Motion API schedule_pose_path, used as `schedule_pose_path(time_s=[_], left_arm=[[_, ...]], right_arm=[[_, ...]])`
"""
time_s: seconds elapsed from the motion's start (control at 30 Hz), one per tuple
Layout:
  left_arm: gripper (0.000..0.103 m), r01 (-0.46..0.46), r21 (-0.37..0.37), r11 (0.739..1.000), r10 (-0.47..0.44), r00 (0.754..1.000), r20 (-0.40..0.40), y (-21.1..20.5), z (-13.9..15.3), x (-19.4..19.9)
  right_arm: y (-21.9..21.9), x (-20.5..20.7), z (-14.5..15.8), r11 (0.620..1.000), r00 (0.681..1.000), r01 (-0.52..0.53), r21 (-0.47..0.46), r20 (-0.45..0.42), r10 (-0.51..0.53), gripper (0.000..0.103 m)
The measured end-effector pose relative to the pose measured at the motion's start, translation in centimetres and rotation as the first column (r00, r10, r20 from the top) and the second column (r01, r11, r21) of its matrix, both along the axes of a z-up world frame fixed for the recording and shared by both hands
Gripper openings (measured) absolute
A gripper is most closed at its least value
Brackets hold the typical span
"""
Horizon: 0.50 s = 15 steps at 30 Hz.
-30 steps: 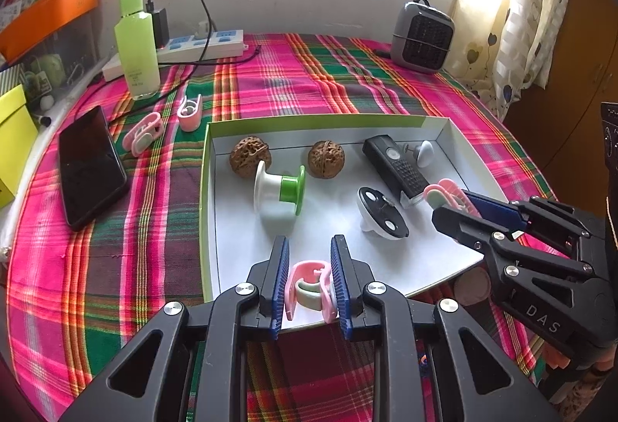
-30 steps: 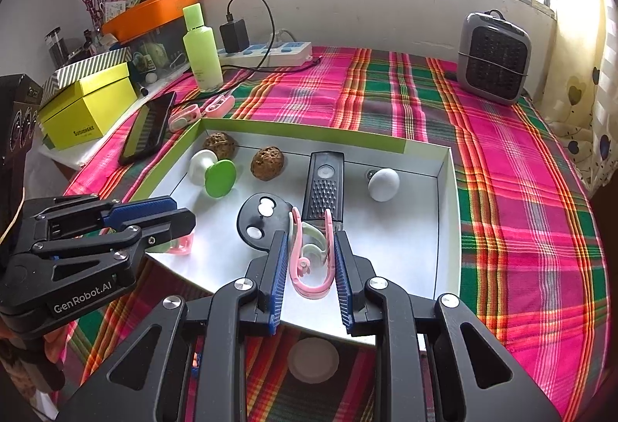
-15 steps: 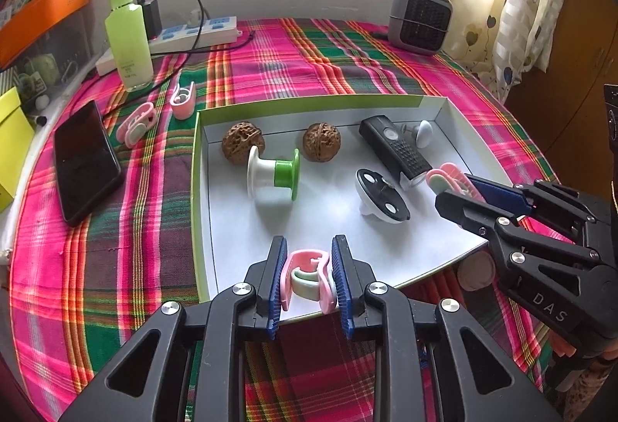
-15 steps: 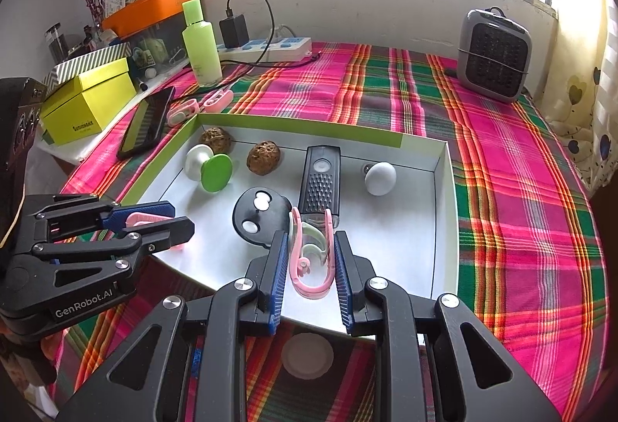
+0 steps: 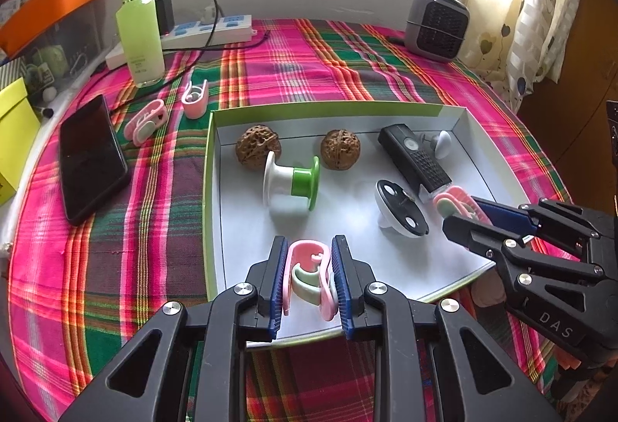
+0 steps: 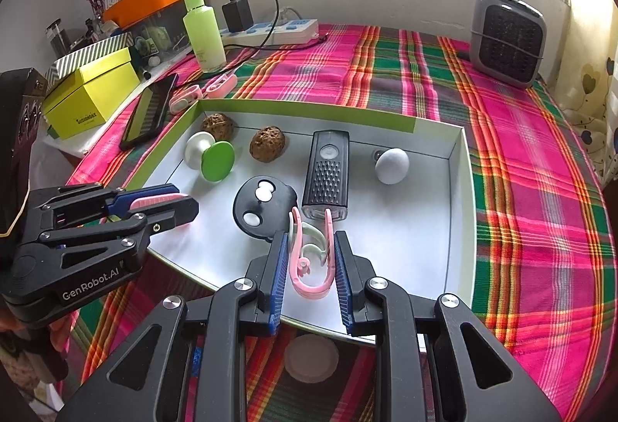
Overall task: Organize objects
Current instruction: 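Lower both pink clips into the green box with both tools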
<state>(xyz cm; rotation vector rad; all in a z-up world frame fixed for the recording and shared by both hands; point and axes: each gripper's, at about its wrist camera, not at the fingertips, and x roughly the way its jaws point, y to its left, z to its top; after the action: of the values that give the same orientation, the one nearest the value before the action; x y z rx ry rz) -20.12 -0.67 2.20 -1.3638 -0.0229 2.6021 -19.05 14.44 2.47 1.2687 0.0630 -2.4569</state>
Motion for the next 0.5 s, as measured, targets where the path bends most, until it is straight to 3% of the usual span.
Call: schedule_pose_path(time_s=[0.5], left_arm=[[0.021,-0.024,0.011,1.0,0.024,0.999,-0.025,-0.1,-0.3,-1.1]], right_arm=[[-0.3,-1.2,-0.9,1.0,0.999,-0.003,0.023,0.04,0.002,0.024]])
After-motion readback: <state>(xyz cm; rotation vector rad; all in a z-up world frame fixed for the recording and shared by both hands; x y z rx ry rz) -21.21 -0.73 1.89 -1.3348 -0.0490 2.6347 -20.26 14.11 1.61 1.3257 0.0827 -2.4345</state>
